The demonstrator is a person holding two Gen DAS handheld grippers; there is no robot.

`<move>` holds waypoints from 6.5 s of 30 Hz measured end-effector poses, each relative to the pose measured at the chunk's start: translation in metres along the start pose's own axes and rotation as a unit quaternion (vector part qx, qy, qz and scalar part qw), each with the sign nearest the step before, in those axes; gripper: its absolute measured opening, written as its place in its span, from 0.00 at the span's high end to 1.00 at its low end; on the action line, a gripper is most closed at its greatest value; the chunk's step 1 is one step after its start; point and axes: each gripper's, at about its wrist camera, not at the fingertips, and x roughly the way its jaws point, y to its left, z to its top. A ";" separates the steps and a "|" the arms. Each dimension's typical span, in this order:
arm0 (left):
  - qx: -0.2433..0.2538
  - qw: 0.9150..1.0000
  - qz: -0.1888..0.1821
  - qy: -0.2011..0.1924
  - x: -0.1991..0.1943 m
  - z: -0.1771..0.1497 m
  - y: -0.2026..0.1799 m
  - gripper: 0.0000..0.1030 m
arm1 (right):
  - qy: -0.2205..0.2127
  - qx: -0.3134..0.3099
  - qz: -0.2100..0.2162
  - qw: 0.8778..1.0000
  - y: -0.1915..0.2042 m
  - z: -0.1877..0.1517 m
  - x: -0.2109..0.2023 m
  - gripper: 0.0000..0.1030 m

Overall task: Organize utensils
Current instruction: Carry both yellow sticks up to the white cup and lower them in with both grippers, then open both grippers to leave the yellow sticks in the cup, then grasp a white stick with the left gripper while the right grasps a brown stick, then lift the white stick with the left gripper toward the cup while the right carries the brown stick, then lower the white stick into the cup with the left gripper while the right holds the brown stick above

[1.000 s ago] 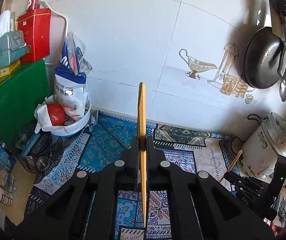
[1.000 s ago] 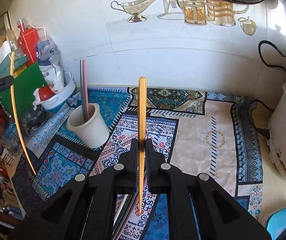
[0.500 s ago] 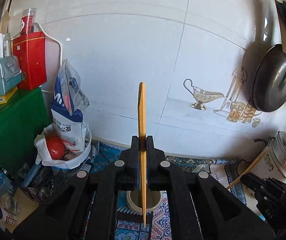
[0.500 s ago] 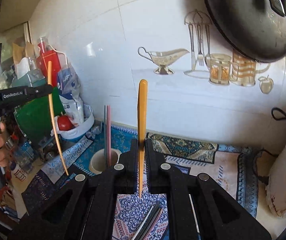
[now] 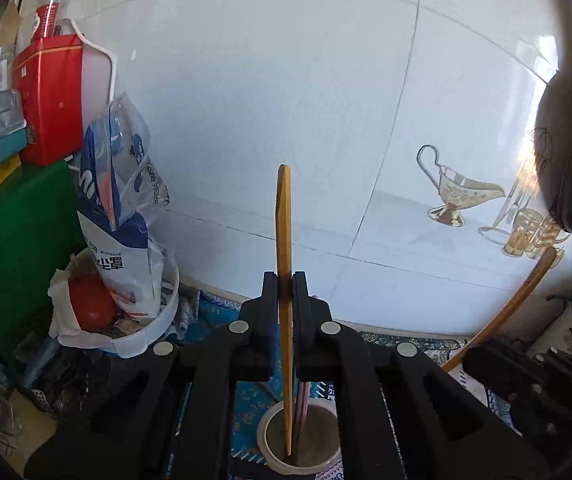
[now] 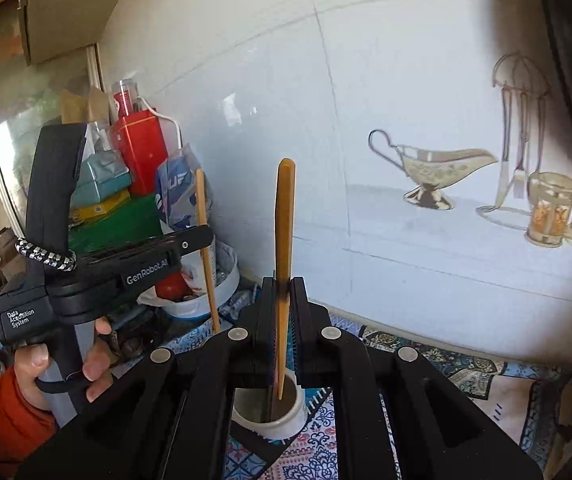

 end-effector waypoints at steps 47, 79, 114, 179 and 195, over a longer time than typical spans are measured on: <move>0.075 0.986 -0.065 0.131 -0.068 -0.081 -0.045 0.68 | 0.114 -0.021 -0.098 0.988 -0.005 -0.070 -0.068 0.75; 0.174 0.912 -0.123 0.350 0.019 -0.268 -0.129 0.83 | 0.295 0.115 -0.114 0.942 -0.047 -0.243 -0.066 0.74; 0.180 0.913 -0.060 0.361 0.000 -0.273 -0.064 0.92 | 0.337 0.065 -0.104 0.934 -0.071 -0.225 -0.005 0.93; 0.002 0.993 -0.050 0.104 -0.058 -0.077 0.008 0.96 | 0.262 0.090 -0.052 0.959 -0.078 -0.113 0.045 0.92; -0.014 0.998 -0.019 0.065 0.009 -0.032 0.003 0.96 | 0.324 0.120 -0.074 0.935 -0.131 -0.136 0.137 0.89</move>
